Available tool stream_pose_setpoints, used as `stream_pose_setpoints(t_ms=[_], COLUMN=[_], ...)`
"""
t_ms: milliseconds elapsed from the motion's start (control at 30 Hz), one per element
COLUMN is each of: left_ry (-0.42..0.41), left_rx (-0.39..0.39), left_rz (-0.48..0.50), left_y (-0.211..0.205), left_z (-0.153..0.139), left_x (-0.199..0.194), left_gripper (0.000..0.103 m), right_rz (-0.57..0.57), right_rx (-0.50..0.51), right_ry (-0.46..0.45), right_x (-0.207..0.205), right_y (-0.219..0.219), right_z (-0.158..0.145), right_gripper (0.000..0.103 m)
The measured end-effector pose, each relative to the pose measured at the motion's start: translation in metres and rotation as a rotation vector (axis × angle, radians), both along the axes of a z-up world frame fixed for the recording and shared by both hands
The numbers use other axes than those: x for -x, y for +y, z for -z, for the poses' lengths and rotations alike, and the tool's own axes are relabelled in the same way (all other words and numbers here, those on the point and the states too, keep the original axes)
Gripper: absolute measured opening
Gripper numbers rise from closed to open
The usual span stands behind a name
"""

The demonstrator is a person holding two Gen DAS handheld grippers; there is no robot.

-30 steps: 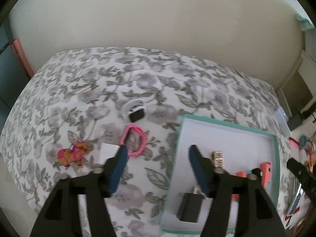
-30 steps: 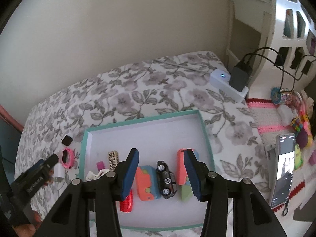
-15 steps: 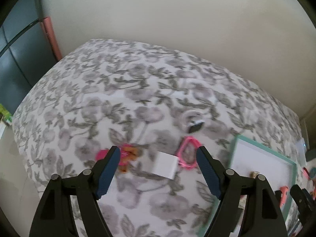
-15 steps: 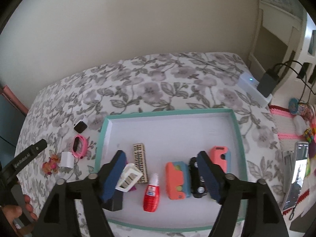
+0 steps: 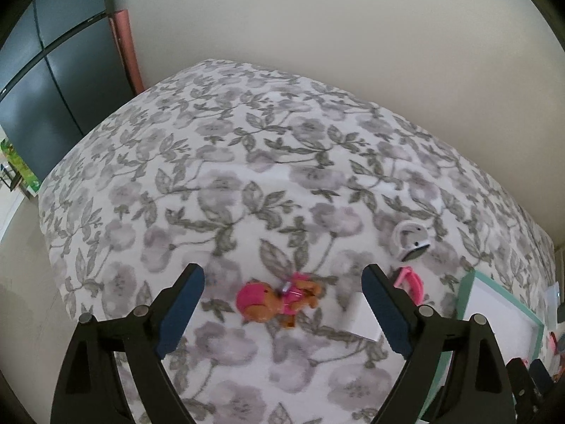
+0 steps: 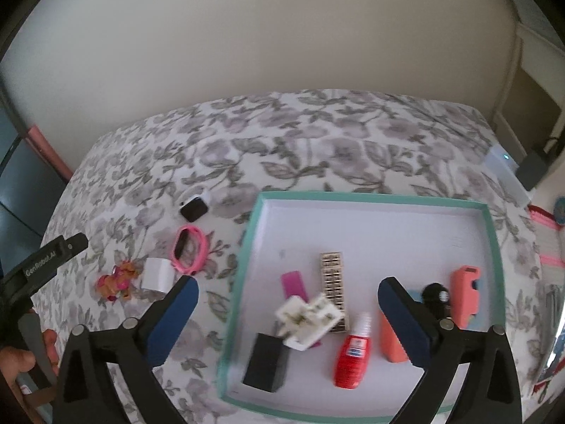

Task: Organize rigid objects
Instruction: 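Move both open tools back over the remaining pile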

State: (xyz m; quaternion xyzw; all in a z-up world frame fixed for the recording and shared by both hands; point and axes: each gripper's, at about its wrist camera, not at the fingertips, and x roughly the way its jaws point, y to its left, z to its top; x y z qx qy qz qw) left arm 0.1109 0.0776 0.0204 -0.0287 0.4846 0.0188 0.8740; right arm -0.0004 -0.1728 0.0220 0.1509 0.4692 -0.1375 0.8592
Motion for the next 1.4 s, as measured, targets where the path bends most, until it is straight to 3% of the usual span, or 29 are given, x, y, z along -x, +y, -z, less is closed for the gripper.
stream_pose_setpoints(t_ms=[467,800,1033,1400], left_ry=[0.057,0.138,0.151,0.163], left_rx=[0.036,0.041,0.04,0.046], left_rz=[-0.087,-0.063,-0.078,-0.082], left_y=[0.049,0.05,0.054,0.056], left_z=[0.022,0.049,0.056,0.063], left_x=[-0.015,-0.026,-0.03,-0.035], left_gripper=[0.091,0.091,0.091,0.091], right_rz=[-0.132,-0.176,-0.21,-0.244], right_rx=[-0.045,-0.125,-0.126,-0.1], right_ry=[0.006,0.037,0.087,0.141], right_x=[-0.037,-0.064,-0.083,-0.103], right_y=[0.052,0.079,0.101,0.126], right_z=[0.018,0.045,0.07,0.102], right_gripper=[0.103,0.103,0.102,0.09])
